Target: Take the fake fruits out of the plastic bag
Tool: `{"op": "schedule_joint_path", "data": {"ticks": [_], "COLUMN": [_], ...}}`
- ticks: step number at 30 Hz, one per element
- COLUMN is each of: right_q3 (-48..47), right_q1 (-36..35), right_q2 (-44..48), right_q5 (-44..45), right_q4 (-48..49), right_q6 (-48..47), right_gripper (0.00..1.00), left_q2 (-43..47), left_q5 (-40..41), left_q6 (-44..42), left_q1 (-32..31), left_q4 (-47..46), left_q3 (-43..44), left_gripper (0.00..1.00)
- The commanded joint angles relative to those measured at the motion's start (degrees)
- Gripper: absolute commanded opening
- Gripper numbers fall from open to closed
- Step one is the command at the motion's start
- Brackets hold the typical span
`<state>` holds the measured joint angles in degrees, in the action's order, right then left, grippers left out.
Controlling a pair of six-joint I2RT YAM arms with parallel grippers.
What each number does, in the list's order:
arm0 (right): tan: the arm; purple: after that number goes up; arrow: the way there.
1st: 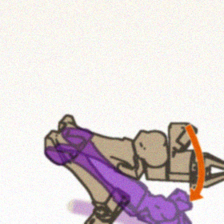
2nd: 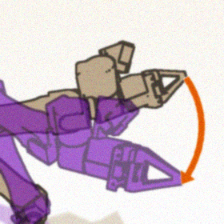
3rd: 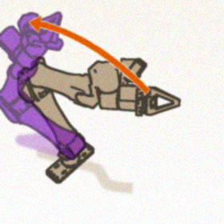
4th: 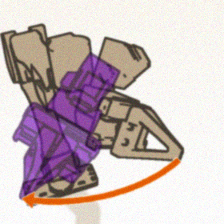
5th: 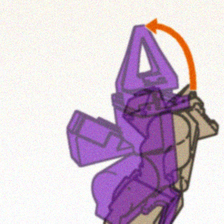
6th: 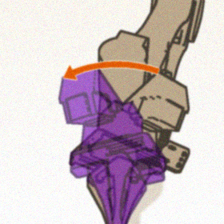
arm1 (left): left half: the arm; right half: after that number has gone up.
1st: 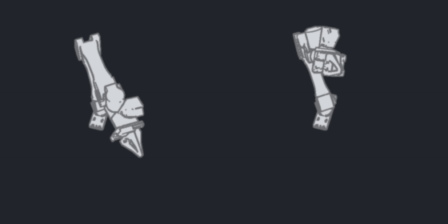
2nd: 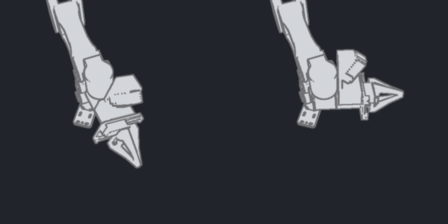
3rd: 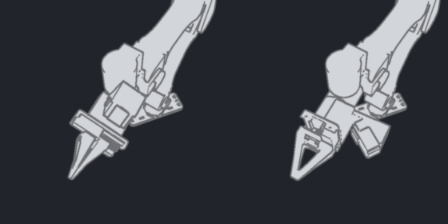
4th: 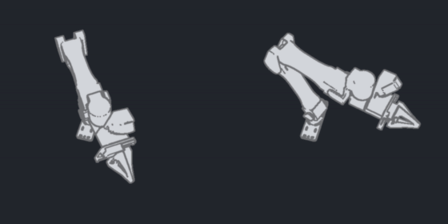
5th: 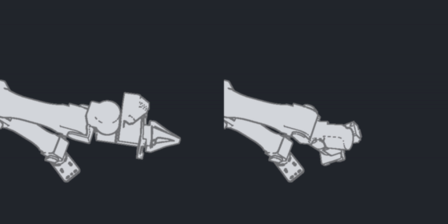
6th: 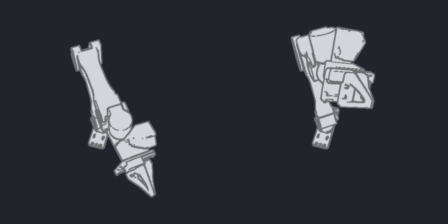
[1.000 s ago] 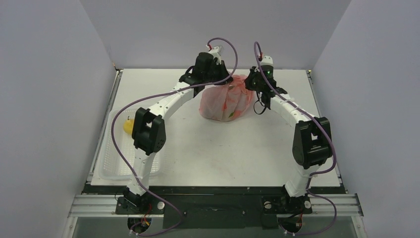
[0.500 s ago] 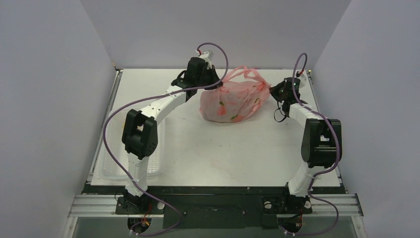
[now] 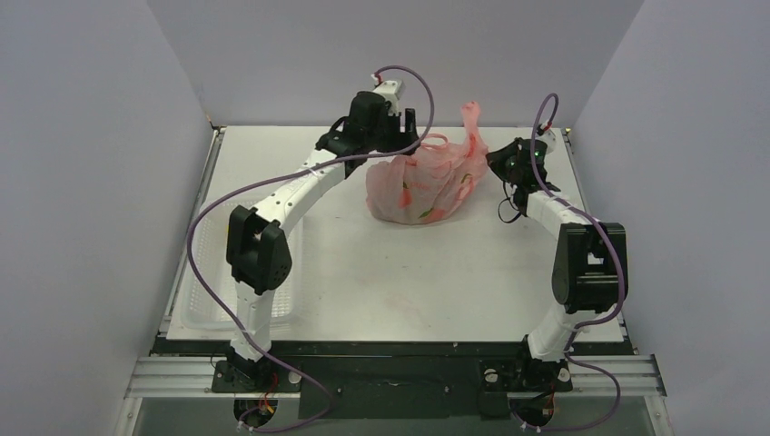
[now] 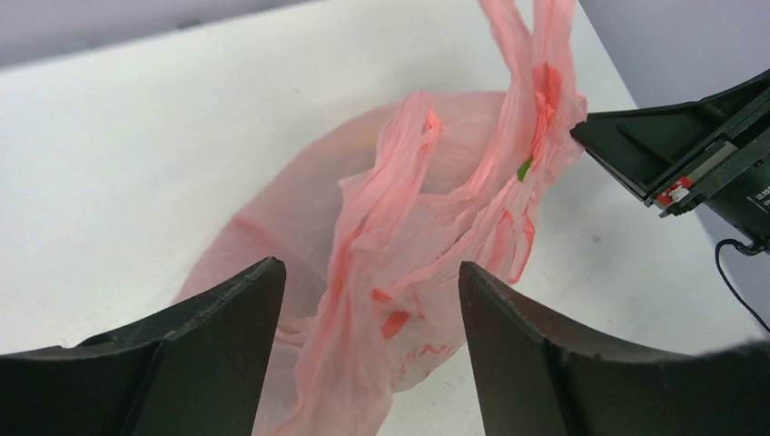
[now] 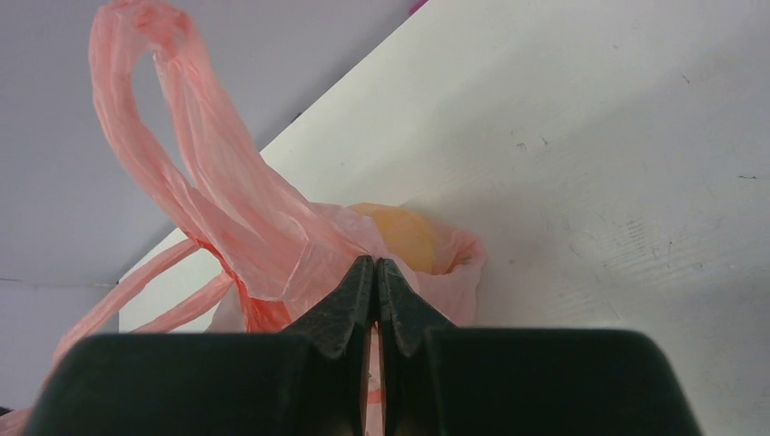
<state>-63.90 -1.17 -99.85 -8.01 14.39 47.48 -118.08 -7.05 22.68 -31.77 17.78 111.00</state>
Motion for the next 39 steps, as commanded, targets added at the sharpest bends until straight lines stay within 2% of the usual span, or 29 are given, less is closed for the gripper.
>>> {"op": "schedule_joint_path", "data": {"ticks": [1,3,5,8,10,20,23,26,28,29,30,31,33,34,35,36,37,38,39], "right_q3": [-1.2,-1.3,-1.4,-1.6,-1.6,-2.4,-2.1,-2.0,-2.2,-2.2,-2.4,-2.3,-2.3,-2.2,-2.2,-2.1,-2.0,-1.9,-1.9], "right_q1": [-0.1,-0.2,-0.3,-0.3,-0.3,-0.2,-0.2,-0.3,-0.3,-0.3,-0.3,-0.3,-0.3,-0.3,-0.3,-0.2,-0.2,-0.3,-0.3], "right_q2": [3.2,3.5,3.9,4.0,4.0,2.5,3.0,3.0,2.5,2.4,2.3,2.4,2.7,2.8,3.2,3.5,3.7,3.7,3.7], "right_q5": [-0.6,-0.5,-0.1,0.2,0.4,-1.1,-0.7,-0.5,-0.8,-1.0,-1.0,-1.0,-0.7,-0.6,-0.4,-0.2,0.0,0.0,-0.2], "right_q4": [2.1,1.8,1.5,1.2,1.0,1.0,1.0,1.0,1.1,1.2,1.1,1.0,1.0,0.7,0.6,0.4,0.4,0.5,0.6], "right_q6": [-2.7,-3.5,-4.4,-5.3,-5.6,-5.7,-6.1,-6.1,-5.9,-5.9,-6.0,-6.0,-6.4,-6.6,-6.9,-7.0,-7.0,-7.0,-6.8], "right_gripper": [0.0,0.0,0.0,0.0,0.0,0.0,0.0,0.0,0.0,0.0,0.0,0.0,0.0,0.0,0.0,0.0,0.0,0.0,0.0], "left_q2": [-0.9,-4.4,-8.5,-15.1,-17.7,-22.6,-24.3,-25.7,-25.8,-25.7,-25.5,-24.5,-21.9,-20.7,-17.8,-16.3,-12.9,-11.1,-7.6], "left_q5": [15.5,24.9,30.0,34.6,35.7,30.1,34.5,41.7,44.4,45.2,45.9,45.8,41.7,36.8,33.6,26.0,22.0,14.7,11.2], "left_q6": [-18.8,-24.9,-30.3,-38.7,-41.6,-45.1,-45.5,-46.9,-46.4,-45.4,-42.8,-40.6,-32.0,-24.0,-19.9,-11.3,-6.8,1.2,5.3], "left_q1": [-7.6,-10.3,-12.5,-14.7,-15.4,-14.1,-13.8,-14.2,-14.4,-14.4,-14.3,-13.8,-12.4,-11.6,-9.7,-8.5,-6.0,-4.8,-2.4], "left_q4": [7.6,10.0,11.2,11.1,10.6,12.1,10.9,5.9,3.6,3.0,3.0,3.5,4.9,5.1,4.6,3.7,0.5,-2.3,-10.4], "left_q3": [12.2,18.0,23.7,31.7,34.5,35.0,35.3,35.5,36.4,36.9,37.7,37.9,37.0,34.9,33.4,29.2,26.5,19.9,15.6], "left_gripper": [0.74,0.79,0.85,0.95,0.97,0.97,0.97,0.96,0.77,0.55,0.46,0.32,0.19,0.16,0.09,0.05,0.0,0.0,0.0]}}
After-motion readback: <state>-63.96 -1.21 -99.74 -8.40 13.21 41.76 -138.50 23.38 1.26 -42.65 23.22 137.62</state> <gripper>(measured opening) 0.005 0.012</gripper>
